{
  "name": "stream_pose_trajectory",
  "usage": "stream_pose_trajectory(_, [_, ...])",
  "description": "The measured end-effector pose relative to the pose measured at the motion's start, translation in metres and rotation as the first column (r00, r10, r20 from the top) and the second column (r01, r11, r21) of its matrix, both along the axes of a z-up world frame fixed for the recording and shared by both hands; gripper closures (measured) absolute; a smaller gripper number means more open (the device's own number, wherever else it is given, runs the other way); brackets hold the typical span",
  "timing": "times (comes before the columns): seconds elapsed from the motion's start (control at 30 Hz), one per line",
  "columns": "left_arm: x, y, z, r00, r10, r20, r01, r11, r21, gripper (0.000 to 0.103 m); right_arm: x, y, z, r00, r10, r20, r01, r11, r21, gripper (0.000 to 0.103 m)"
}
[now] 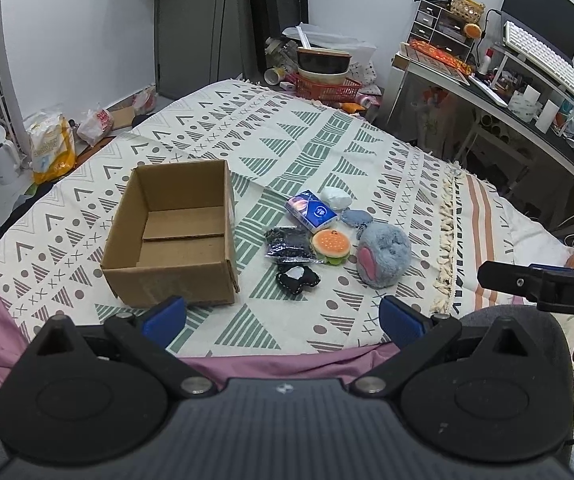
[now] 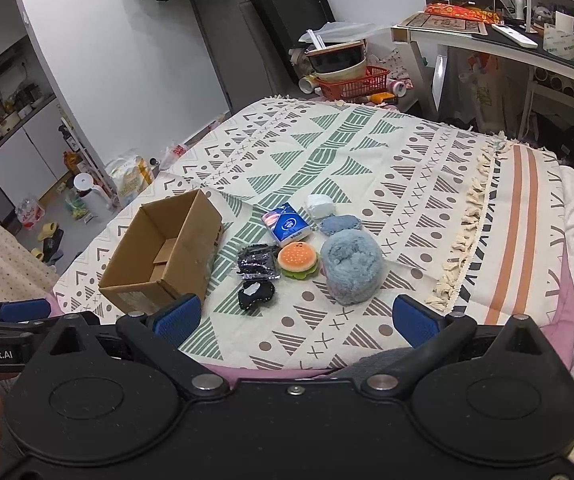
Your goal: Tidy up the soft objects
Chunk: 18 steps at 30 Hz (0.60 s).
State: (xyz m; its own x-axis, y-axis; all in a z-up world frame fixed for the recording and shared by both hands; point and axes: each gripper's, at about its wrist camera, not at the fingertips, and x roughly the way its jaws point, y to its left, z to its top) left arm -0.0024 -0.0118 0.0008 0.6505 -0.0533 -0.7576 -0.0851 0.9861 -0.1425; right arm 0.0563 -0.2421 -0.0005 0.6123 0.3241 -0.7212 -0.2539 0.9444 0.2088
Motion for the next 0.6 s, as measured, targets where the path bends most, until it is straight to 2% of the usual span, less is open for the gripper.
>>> stream_pose_trajectory(0.3, [0.0017, -0.0019, -0.0002, 1.000, 0.001, 0.005, -0.001, 1.000, -0.001, 0.001, -0.0011, -0.0051, 0.0086, 0.998, 0.041, 0.051, -0.040, 0.999, -0.009, 0.000])
stream_pose_trajectory(0.6, [0.0038, 0.0038, -0.0007, 1.000, 0.010, 0.009, -0.010, 1.000, -0.022, 0.001, 0.0032, -0.0055, 0.0047, 0.998, 0.043, 0.036, -0.043, 0.999, -0.009, 0.000])
